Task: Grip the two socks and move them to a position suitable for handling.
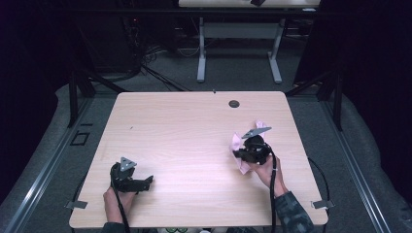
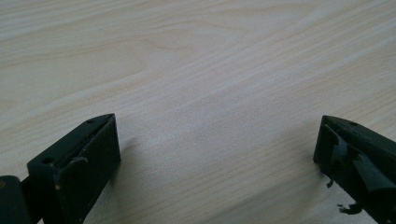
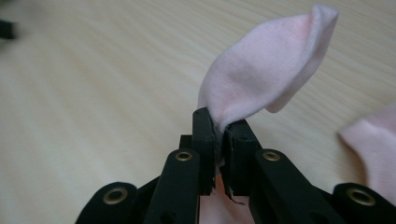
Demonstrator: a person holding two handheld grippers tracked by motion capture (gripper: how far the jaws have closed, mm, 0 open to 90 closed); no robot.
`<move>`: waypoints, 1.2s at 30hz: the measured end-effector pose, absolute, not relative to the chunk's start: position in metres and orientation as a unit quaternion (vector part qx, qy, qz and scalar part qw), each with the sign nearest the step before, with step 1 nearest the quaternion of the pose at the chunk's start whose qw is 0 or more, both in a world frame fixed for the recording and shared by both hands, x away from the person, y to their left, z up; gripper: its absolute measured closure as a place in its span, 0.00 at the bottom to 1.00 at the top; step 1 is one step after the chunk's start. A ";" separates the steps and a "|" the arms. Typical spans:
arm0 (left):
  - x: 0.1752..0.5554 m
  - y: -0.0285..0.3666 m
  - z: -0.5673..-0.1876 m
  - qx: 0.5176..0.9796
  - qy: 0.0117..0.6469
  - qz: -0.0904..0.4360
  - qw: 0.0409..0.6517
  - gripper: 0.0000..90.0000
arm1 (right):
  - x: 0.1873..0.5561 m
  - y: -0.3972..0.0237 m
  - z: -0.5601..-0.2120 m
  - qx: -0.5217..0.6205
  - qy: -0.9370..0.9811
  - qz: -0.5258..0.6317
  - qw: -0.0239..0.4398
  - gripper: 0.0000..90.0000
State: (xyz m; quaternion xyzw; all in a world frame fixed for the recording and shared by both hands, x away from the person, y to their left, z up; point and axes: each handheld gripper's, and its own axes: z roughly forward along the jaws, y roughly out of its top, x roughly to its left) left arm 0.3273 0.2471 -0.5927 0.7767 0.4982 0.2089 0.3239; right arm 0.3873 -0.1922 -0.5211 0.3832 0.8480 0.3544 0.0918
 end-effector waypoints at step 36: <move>0.327 0.247 -0.593 0.776 0.499 0.210 0.324 0.00 | 0.288 -0.205 -0.540 0.283 0.875 0.380 0.096 0.29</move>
